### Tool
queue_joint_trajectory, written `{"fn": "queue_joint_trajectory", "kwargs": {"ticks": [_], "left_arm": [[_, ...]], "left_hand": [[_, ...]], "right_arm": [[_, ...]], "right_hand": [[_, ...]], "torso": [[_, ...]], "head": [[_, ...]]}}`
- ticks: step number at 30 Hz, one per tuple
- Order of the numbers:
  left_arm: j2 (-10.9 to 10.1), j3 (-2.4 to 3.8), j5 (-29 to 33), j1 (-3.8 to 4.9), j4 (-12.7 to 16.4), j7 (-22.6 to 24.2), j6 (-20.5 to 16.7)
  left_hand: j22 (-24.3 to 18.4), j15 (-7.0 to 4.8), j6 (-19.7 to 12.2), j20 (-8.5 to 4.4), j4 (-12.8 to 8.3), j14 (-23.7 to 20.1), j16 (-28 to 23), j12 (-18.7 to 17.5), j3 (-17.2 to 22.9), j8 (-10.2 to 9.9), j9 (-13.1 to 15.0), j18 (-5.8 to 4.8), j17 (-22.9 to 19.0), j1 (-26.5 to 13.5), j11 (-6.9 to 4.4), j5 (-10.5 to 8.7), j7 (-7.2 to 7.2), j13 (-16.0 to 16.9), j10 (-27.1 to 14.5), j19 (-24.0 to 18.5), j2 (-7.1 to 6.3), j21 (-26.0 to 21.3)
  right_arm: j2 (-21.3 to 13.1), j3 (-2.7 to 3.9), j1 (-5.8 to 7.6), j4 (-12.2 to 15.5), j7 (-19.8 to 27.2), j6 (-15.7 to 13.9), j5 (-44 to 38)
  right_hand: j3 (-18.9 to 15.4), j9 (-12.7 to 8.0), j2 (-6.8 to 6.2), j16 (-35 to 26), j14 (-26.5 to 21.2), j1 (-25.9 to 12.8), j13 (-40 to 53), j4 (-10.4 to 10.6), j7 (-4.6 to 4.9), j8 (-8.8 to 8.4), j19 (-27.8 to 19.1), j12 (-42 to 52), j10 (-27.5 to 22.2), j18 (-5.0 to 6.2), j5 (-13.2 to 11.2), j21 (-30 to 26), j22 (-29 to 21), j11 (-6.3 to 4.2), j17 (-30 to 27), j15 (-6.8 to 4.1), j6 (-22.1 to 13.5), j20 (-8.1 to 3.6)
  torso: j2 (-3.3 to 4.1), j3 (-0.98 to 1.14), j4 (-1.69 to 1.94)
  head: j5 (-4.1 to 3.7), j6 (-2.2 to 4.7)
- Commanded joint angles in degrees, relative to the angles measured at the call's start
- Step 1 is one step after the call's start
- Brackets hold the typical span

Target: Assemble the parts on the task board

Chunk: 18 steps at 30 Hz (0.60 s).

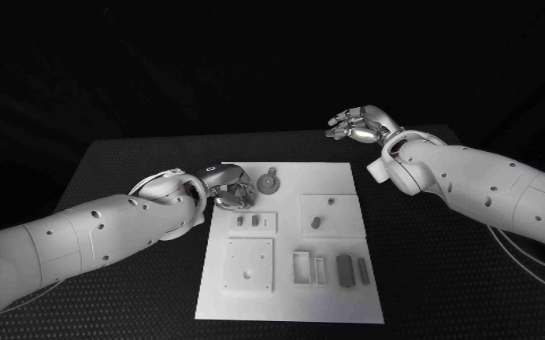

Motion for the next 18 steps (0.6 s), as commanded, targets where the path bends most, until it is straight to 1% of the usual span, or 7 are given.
{"fn": "queue_joint_trajectory", "kwargs": {"ticks": [1, 4, 9, 11, 15, 18], "left_arm": [[0.44, -0.4, -0.77, -0.15, -0.05, -0.18, 1.55], [0.71, -0.61, -0.84, -0.22, -0.19, -0.1, 1.52], [0.76, -0.7, -0.84, -0.28, 0.14, 0.34, 0.97], [0.73, -0.7, -0.84, -0.29, 0.25, 0.21, 0.74], [0.82, -0.73, -1.05, -0.29, 0.11, -0.4, 1.44], [0.89, -0.79, -1.5, -0.29, 0.09, -0.85, 2.07]], "left_hand": [[0.67, -0.06, 0.24, -1.56, 0.03, 0.2, -0.32, -0.08, 0.3, 0.27, -0.07, 1.86, -0.1, -0.19, -0.04, 0.16, 0.04, 0.04, 0.36, -0.01, 0.54, 0.23], [0.67, -0.06, 0.23, -1.56, 0.03, 0.19, -0.33, -0.1, 0.31, 0.27, -0.08, 1.86, -0.11, -0.19, -0.04, 0.14, 0.05, 0.04, 0.37, -0.01, 0.54, 0.23], [0.68, -0.06, 0.19, -1.56, 0.02, 0.19, -0.35, -0.12, 0.31, 0.25, -0.09, 1.85, -0.12, -0.2, -0.04, 0.12, 0.06, 0.05, 0.38, -0.02, 0.52, 0.23], [0.71, -0.07, 0.18, -1.55, -0.03, 0.11, -0.4, -0.1, 0.25, 0.26, -0.11, 1.83, -0.15, -0.25, -0.06, 0.13, 0.07, 0.11, 0.51, -0.08, 0.29, 0.22], [0.76, -0.16, 0.4, -1.57, -0.07, 0.0, -0.45, 0.0, 0.14, 0.41, -0.1, 1.79, -0.19, -0.3, -0.16, 0.22, -0.01, 0.25, 0.83, -0.16, -0.06, 0.23], [0.77, -0.17, 0.36, -1.57, -0.08, -0.08, -0.48, -0.02, 0.11, 0.4, -0.12, 1.77, -0.21, -0.31, -0.16, 0.2, 0.0, 0.27, 0.84, -0.2, -0.16, 0.22]], "right_arm": [[0.05, 0.03, 0.0, 0.18, 0.51, 0.28, -0.29], [0.04, 0.03, 0.0, 0.2, 0.52, 0.28, -0.29], [0.06, 0.03, 0.0, 0.17, 0.5, 0.39, -0.28], [0.04, 0.03, 0.0, 0.16, 0.48, 0.42, -0.28], [0.02, 0.03, 0.0, 0.17, 0.48, 0.36, -0.28], [-0.02, 0.03, 0.0, 0.22, 0.47, 0.39, -0.28]], "right_hand": [[0.19, -0.06, 0.34, -0.3, -0.55, 0.22, 0.03, 0.28, 1.0, 0.02, -0.16, -0.3, 0.19, -0.74, -0.2, -0.22, 0.09, 0.19, 0.1, -0.01, -0.29, -0.03], [0.19, -0.07, 0.35, -0.3, -0.54, 0.22, 0.03, 0.28, 1.0, 0.02, -0.15, -0.31, 0.2, -0.74, -0.2, -0.23, 0.11, 0.19, 0.11, -0.01, -0.29, -0.03], [0.19, -0.08, 0.36, -0.31, -0.54, 0.22, 0.04, 0.29, 1.0, 0.03, -0.14, -0.32, 0.22, -0.74, -0.2, -0.26, 0.12, 0.19, 0.12, -0.02, -0.28, -0.03], [0.19, -0.08, 0.36, -0.32, -0.54, 0.21, 0.04, 0.29, 1.0, 0.03, -0.14, -0.33, 0.22, -0.74, -0.2, -0.26, 0.13, 0.19, 0.13, -0.02, -0.28, -0.03], [0.19, -0.08, 0.37, -0.32, -0.54, 0.2, 0.04, 0.3, 1.0, 0.04, -0.13, -0.34, 0.23, -0.74, -0.2, -0.28, 0.14, 0.19, 0.14, -0.02, -0.28, -0.03], [0.19, -0.09, 0.37, -0.33, -0.54, 0.2, 0.04, 0.3, 1.0, 0.04, -0.13, -0.34, 0.24, -0.74, -0.2, -0.29, 0.15, 0.19, 0.14, -0.02, -0.27, -0.03]], "torso": [[0.01, 0.0, -0.01], [0.03, 0.0, -0.06], [0.01, 0.04, -0.04], [0.02, 0.06, -0.04], [0.02, 0.03, -0.03], [-0.01, 0.05, 0.0]], "head": [[0.02, -0.03], [-0.05, -0.04], [-0.12, -0.2], [-0.15, -0.18], [-0.21, -0.15], [-0.23, -0.23]]}}
